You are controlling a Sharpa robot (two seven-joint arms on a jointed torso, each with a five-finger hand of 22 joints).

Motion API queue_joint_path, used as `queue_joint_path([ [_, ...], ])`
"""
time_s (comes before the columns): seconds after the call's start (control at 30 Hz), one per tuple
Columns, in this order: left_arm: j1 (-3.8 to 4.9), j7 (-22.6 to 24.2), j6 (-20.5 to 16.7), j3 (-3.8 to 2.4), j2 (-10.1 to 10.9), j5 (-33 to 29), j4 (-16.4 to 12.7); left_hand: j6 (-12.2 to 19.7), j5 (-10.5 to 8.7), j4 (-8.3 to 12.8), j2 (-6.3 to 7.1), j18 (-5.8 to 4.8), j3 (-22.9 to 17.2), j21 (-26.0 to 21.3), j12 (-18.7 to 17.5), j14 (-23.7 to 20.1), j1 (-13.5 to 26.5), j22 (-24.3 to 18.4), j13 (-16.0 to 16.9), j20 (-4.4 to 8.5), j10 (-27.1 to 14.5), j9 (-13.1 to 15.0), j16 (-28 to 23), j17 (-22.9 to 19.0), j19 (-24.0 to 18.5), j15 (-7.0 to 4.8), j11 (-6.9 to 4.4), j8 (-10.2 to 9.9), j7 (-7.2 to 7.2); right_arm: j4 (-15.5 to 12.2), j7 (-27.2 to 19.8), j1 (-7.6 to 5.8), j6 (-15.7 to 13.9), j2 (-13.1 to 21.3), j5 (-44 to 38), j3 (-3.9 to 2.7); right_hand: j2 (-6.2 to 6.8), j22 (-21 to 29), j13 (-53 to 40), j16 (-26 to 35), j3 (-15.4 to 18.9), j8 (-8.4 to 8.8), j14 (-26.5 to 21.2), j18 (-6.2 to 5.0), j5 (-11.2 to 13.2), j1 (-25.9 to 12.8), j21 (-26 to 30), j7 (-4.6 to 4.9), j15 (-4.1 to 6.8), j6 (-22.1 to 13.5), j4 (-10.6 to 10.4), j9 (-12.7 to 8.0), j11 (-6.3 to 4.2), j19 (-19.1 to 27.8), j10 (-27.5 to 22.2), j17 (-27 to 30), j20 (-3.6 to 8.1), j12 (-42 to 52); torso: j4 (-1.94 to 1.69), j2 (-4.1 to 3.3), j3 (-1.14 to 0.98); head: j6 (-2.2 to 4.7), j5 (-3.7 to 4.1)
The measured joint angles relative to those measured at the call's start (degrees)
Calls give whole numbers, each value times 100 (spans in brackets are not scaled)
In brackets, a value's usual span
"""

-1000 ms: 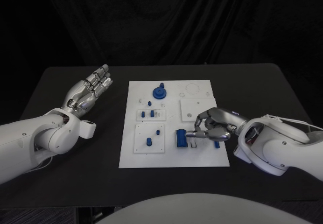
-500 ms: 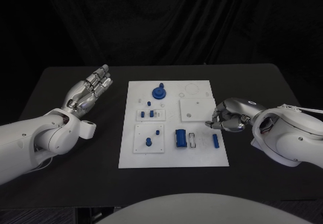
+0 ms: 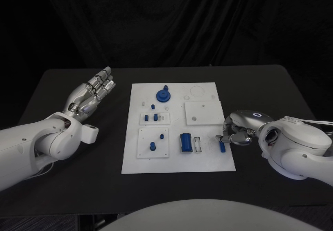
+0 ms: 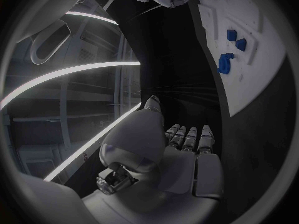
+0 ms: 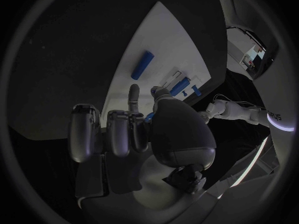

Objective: Assemble the parts on the task board

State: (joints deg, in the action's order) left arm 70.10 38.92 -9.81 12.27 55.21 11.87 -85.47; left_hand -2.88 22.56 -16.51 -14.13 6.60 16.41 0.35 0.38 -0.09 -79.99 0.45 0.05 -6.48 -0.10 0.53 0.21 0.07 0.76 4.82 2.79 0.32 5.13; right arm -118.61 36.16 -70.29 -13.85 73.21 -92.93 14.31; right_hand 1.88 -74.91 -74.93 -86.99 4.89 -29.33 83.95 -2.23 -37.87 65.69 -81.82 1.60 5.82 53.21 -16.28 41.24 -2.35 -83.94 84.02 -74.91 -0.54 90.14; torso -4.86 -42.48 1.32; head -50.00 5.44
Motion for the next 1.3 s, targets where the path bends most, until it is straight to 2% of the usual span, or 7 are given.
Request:
queue_joint_path([
  [0.27, 0, 0, 0, 0, 3, 0, -1, 0, 0, 16, 0, 0, -16, 0, 0, 0, 0, -1, 1, 0, 0, 0, 0, 2, 0, 0, 0, 0, 0, 16, 104, 107, 124, -44, -141, 0, -19, 0, 0, 0, -16, 0, 0, -1, 358, -19, 0, 0, 0, 0, -16, 52, 0, 0, 0, 0, 0, 0, 7, 6, -4, 0, -2],
  [0.37, 0, 0, 0, 0, 0, 0, 1, 0, 0, 16, 0, 0, -16, 0, 0, 0, 0, -1, 1, 0, 0, 0, 0, 2, 0, 0, 0, 0, 0, 21, 128, 154, 160, -52, -179, 0, -39, 0, 0, 0, -16, 0, 0, 0, 382, -39, 0, 0, 0, 0, -16, 51, 0, 0, 0, 0, 0, 0, 7, 6, -5, 0, 1],
  [0.83, -6, 0, 4, 0, -3, 0, 14, 0, 0, 16, 16, 1, -16, 0, 0, 22, -16, -2, 4, 0, 0, 3, 0, 2, 0, 21, 0, 0, 0, 80, 172, 246, 245, -90, -258, 1, -108, 0, 0, 0, -16, 283, 0, -1, 396, -109, 25, 31, 0, -32, -16, -93, 0, 0, 0, 0, 1, 0, 7, 7, -9, 0, -5],
  [1.0, -8, 0, 6, 0, -9, 0, 17, 0, 22, 16, 22, 1, -16, 0, 0, 22, -22, -2, 4, 0, 20, 5, 0, 0, 0, 22, 19, 0, 0, 116, 176, 268, 250, -121, -262, 1, -106, 0, 1, 22, -27, 422, 0, -1, 167, -107, 52, 52, 0, -11, -4, -192, 21, 0, -21, 0, 1, 0, 7, 8, -10, 0, -2],
  [1.1, -10, 0, 8, 0, -11, 0, 19, -20, 22, 16, 22, -10, -16, 0, 0, 22, -22, -2, 4, 0, 20, 5, 0, -2, 0, 21, 20, 0, 20, 140, 177, 279, 238, -148, -249, -1, -69, 0, 0, 22, -103, 543, 19, -1, 21, 71, 76, 73, -21, 10, 39, -271, 42, -21, 0, 0, -20, 0, 6, 8, -11, 0, -9],
  [1.13, -11, 0, 9, 0, -11, 0, 19, -20, 22, 13, 22, -60, -18, 0, 0, 18, -22, -2, 4, 0, 20, 5, 0, -2, 0, 24, 20, 0, 20, 145, 177, 282, 231, -155, -241, -2, -69, 0, 0, 22, -114, 558, 6, -1, 14, 102, 84, 73, -34, 10, 50, -280, 42, -21, 0, 0, -19, 0, 7, 8, -11, 0, -12],
  [1.3, -13, 0, 12, 0, -13, 0, 21, 0, 31, 16, -4, -60, -49, 0, 0, 0, -48, 2, 1, 0, 20, 5, 0, -3, 0, 42, 20, 0, 41, 173, 171, 297, 154, -192, -152, -4, -70, 0, 1, 22, -265, 620, 0, -1, -208, 388, 84, 93, -41, 31, 156, -317, 42, -21, 0, 0, -20, 0, 7, 8, -11, 0, -16],
])
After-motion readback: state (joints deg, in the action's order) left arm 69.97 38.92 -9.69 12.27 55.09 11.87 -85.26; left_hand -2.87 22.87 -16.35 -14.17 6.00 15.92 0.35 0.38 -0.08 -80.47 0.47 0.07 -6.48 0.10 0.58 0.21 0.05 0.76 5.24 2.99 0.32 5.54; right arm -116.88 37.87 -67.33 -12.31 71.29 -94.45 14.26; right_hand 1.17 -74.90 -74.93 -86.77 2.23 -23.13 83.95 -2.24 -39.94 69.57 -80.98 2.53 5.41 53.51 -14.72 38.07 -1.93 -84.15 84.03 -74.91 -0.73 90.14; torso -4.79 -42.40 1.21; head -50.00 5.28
